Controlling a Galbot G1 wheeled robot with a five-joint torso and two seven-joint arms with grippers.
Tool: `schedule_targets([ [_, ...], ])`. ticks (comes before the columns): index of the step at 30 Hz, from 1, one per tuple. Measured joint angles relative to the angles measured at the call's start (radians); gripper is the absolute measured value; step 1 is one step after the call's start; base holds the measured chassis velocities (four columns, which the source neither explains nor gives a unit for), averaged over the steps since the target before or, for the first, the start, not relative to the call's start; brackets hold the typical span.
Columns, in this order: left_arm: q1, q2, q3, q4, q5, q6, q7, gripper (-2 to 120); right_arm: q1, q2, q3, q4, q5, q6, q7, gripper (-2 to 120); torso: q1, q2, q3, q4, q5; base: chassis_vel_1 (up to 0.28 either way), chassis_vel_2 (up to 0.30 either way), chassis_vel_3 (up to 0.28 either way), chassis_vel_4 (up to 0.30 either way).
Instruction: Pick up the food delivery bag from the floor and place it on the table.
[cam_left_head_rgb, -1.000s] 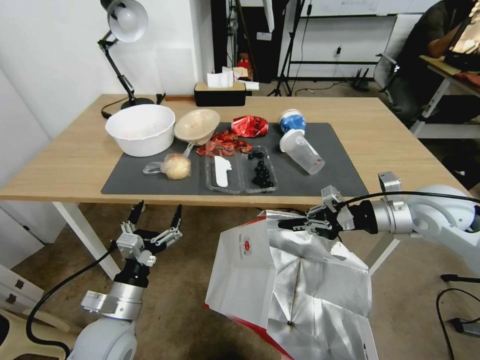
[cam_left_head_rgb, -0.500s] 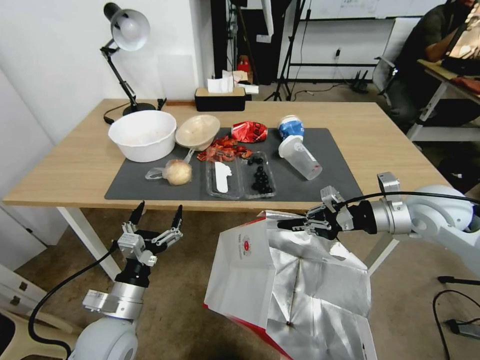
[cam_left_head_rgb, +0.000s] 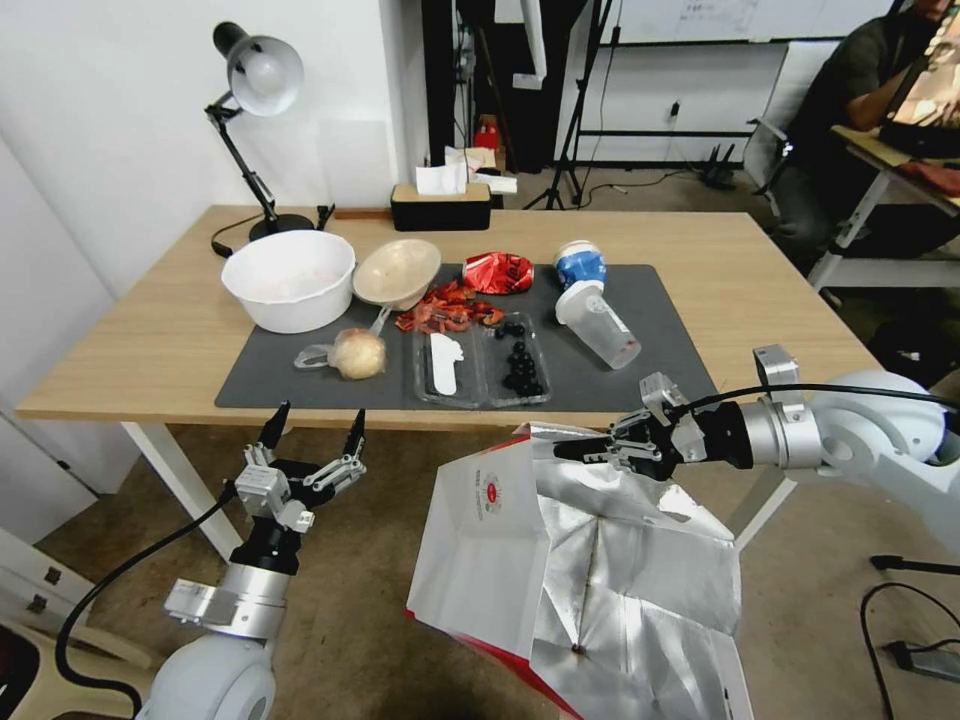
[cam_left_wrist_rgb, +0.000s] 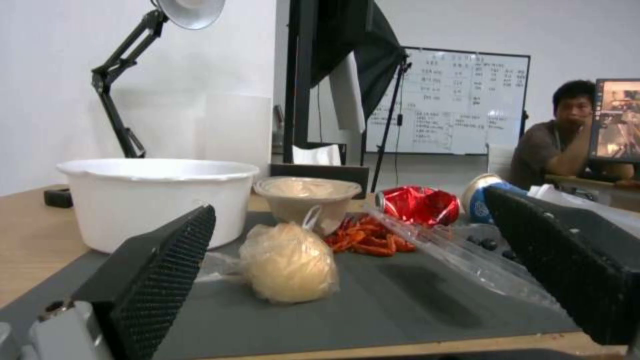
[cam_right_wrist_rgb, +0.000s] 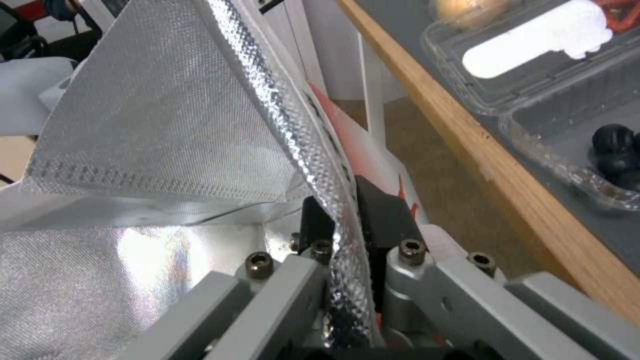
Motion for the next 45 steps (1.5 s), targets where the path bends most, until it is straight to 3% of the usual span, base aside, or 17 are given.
schedule_targets([
  [17,0.003,0.000,-0.002,-0.004,-0.005,0.002,0.003,100,-0.001,0.000,0.000,0.005,0.000,-0.001,0.002,0,0.037,0.082,0.045,0.0000,0.0000,0.000,0.000,0.000,0.000],
  [20,0.007,-0.005,-0.005,-0.017,-0.017,0.003,0.036,100,-0.002,-0.002,0.001,0.007,0.000,-0.001,0.003,0,0.044,0.099,0.055,0.0000,0.0000,0.000,0.000,0.000,0.000],
  [45,0.022,-0.006,-0.010,-0.025,-0.022,-0.012,0.040,100,-0.024,-0.010,0.018,0.025,0.002,0.000,0.004,0,0.042,0.095,0.053,-0.0001,0.0000,0.000,0.000,0.000,0.000],
])
